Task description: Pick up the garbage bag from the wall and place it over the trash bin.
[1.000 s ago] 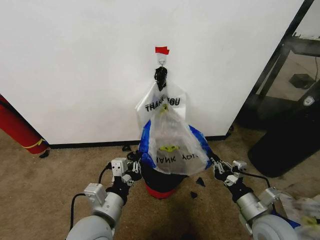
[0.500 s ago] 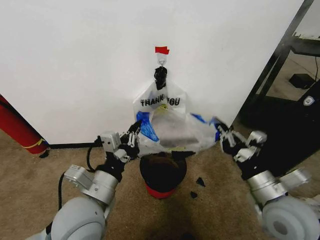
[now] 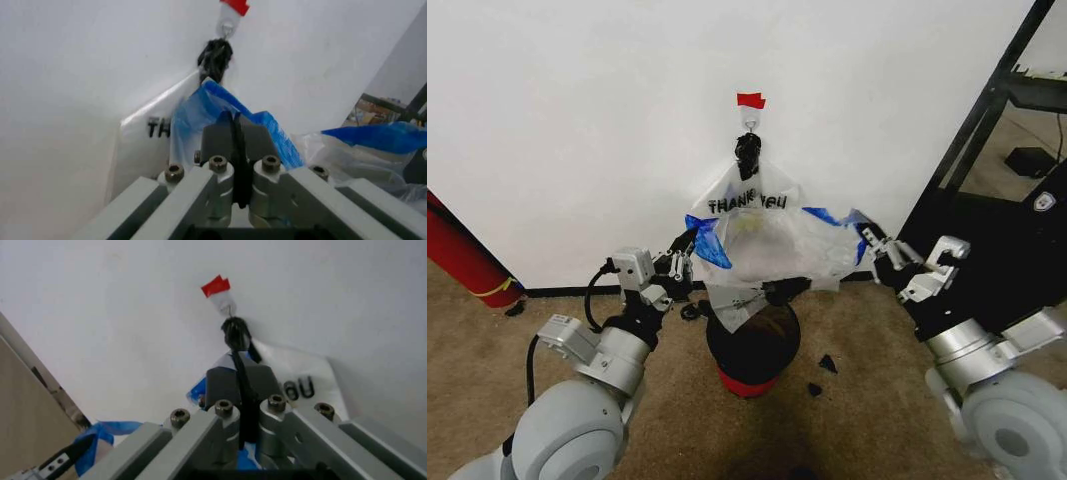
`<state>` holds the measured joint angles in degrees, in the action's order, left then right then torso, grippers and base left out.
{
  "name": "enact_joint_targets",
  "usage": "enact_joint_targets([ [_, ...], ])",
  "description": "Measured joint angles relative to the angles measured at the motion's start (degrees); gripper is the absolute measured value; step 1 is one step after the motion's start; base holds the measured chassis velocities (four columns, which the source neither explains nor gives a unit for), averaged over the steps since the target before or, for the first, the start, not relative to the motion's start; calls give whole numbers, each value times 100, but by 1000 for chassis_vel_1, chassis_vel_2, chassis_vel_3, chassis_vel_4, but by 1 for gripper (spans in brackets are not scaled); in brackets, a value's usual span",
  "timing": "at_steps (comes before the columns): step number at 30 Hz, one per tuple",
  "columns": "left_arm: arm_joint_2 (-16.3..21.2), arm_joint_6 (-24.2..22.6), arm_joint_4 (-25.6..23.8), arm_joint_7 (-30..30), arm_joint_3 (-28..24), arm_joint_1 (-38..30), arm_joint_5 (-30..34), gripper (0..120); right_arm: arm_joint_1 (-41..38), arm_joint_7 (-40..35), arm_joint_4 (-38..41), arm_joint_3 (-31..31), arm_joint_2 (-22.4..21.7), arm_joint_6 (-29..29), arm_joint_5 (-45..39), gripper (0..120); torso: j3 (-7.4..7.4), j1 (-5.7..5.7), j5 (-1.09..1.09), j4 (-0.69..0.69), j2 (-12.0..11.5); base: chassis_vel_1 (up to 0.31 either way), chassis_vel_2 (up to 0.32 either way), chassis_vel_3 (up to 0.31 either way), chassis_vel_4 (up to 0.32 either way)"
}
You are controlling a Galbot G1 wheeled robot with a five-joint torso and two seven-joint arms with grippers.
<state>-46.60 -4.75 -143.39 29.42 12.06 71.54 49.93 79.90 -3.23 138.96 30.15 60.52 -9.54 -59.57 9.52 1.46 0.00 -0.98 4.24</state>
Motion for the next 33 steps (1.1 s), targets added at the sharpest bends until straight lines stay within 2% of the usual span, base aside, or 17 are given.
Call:
enact_joint_targets([
  [5, -114, 45, 148, 8, -87, 39, -62, 0, -99, 9, -339, -556, 283, 37, 329, 0, 0, 0, -1, -1, 0, 0, 0, 0, 0],
  [9, -311, 23, 480, 80, -219, 6, 4, 0, -305, -84, -984, -1158, 615, 77, 665, 0, 0, 0, 0, 0, 0, 0, 0, 0, 0],
  [12, -465, 7, 701, 131, -292, 65, 81, 0, -411, -117, -1335, -1340, 732, 126, 836, 0, 0, 0, 0, 0, 0, 0, 0, 0, 0],
  [14, -505, 10, 761, 132, -311, 85, 86, 0, -426, -119, -1396, -1357, 740, 142, 855, 0, 0, 0, 0, 1, 0, 0, 0, 0, 0],
  [20, -998, 59, 1103, 172, -517, 290, -38, 0, -265, -78, -1567, -1164, 683, 268, 1075, 0, 0, 0, 0, -1, 0, 0, 0, 0, 0],
  [29, -1022, 156, 1065, 103, -620, 265, -154, 0, -62, -12, -1295, -760, 589, 306, 1030, 0, -1, 0, 1, -1, 0, 0, 0, 0, 0],
  [33, -1187, 398, 1479, 15, -663, 392, -316, 0, 121, 155, -1693, -1004, 859, 568, 1542, 0, -1, 0, 1, 0, 0, 0, 0, 0, 0],
])
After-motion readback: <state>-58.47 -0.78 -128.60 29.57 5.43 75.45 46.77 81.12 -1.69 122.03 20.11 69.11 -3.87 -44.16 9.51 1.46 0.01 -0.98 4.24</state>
